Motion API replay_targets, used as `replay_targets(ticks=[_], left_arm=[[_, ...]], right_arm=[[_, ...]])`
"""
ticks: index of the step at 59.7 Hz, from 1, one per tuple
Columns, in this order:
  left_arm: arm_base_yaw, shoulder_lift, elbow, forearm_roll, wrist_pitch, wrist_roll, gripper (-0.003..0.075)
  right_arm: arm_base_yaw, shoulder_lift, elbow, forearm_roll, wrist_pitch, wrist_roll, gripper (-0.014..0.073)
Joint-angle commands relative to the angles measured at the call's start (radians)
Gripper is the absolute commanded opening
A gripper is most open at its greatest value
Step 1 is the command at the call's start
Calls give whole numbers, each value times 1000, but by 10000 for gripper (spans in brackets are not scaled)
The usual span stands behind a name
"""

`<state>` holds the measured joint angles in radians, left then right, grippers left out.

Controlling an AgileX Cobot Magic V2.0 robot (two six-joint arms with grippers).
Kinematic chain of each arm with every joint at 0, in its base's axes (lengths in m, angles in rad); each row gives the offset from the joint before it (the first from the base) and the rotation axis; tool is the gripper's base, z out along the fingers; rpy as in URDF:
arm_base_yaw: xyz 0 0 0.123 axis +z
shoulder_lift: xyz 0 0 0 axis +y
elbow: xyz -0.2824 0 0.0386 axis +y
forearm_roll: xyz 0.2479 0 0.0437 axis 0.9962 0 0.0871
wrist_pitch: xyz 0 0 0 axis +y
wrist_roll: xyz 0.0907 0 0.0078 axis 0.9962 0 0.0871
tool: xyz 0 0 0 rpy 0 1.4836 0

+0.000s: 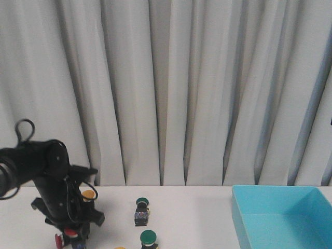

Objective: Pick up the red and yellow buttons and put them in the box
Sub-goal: 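Close the left gripper on the red button body and lift, then carry the red button toward the right gripper and grasp it there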

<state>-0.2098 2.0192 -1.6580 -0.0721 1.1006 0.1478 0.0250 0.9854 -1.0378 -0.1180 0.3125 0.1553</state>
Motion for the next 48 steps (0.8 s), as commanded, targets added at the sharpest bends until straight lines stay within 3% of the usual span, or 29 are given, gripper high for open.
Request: replay_targets(ticks=[1, 12, 22, 29, 39, 43, 48], left_arm=[[-1, -133, -28, -8, -40, 0, 0], [-1, -275, -28, -71, -97, -1, 1], [-4, -373, -28, -372, -103, 37, 1], [-16, -427, -28, -597, -100, 232, 3], [-35, -461, -28, -996, -93, 474, 3], [-47, -461, -28, -1092, -86, 541, 3], [-70, -461, -28, -1120, -85, 566, 3]], right_arm=[[-4, -9, -34, -1, -58, -11, 507], [-4, -2, -34, 97, 12, -11, 507], [5, 24, -35, 176, -41, -84, 507], [90, 30, -35, 173, -35, -325, 507], [326, 37, -34, 171, -20, -735, 507], [436, 40, -34, 172, 13, -912, 507], [537, 43, -34, 173, 36, -1022, 507]])
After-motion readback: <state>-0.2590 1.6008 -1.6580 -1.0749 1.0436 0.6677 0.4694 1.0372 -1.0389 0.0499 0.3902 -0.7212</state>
